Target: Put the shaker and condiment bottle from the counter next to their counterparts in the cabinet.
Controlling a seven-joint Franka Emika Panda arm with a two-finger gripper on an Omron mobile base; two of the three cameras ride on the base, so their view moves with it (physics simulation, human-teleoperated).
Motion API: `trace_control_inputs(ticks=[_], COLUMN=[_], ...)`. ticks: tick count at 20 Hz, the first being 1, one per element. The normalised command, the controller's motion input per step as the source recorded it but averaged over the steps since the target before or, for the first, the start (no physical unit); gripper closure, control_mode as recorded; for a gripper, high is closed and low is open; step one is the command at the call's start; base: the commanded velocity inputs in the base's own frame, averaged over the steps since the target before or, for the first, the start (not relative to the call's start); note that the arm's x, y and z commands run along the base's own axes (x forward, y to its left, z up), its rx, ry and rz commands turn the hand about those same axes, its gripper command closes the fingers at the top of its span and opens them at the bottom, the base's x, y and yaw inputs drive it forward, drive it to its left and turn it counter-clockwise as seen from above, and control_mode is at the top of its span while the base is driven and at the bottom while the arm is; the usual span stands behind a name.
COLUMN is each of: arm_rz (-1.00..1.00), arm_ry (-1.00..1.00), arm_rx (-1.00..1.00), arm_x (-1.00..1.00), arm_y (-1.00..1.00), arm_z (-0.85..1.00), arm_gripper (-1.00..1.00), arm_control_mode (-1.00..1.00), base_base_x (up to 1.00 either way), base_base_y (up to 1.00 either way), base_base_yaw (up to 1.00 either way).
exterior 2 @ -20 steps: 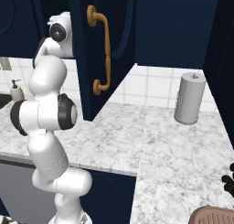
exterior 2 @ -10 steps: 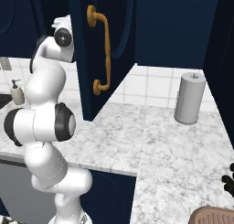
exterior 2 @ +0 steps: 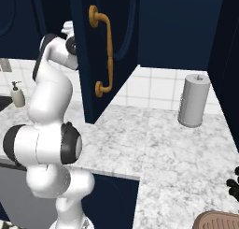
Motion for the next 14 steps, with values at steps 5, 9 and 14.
trace_control_inputs(ticks=[5,9,14], arm_rz=[0.22,0.36,0.33], arm_ry=[-0.06,0.00,0.00], arm_rx=[-0.03,-0.05,-0.11], arm_x=[-1.00,-1.00,-1.00], arm_y=[0.06,1.00,0.91], arm_z=[0.00,-0.02,-0.10], arm_gripper=[-1.00,-1.00,-1.00], arm_control_mode=[-1.00,-1.00,-1.00], base_base_x=[0.00,0.00,0.00], base_base_y=[0.00,0.00,0.00], base_base_yaw=[0.00,0.00,0.00])
